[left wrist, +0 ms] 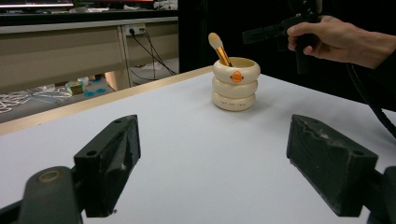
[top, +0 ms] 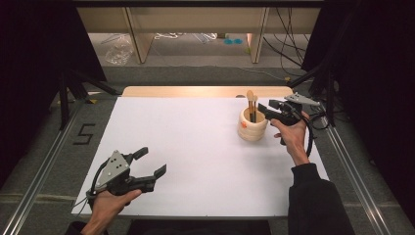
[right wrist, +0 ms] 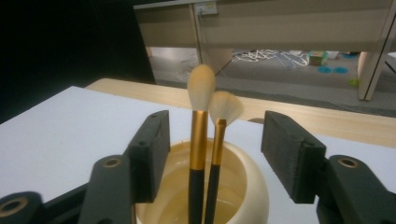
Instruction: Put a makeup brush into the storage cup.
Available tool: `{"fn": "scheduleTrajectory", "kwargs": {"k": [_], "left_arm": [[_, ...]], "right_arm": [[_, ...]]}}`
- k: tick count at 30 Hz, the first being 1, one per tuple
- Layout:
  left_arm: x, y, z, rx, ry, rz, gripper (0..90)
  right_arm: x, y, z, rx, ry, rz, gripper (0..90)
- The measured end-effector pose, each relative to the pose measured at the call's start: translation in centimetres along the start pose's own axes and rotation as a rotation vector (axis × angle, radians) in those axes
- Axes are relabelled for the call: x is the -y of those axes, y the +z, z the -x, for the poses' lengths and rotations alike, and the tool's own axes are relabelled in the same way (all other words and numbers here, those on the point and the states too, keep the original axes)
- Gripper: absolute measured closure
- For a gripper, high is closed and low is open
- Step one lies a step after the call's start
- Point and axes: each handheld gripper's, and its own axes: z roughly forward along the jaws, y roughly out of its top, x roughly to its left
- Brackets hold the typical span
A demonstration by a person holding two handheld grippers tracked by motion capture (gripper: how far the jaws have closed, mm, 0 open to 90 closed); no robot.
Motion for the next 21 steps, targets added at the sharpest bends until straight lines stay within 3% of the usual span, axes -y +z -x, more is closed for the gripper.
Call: {"fn": "scheduleTrajectory", "kwargs": {"k": [21], "left_arm": [[0.1,0.2,-0.2,-0.002,-0.002,-0.004,17.5]], "right_arm": [[-1.5,-1.3,-3.0,0.001,-0.040,0.026,17.4]]}}
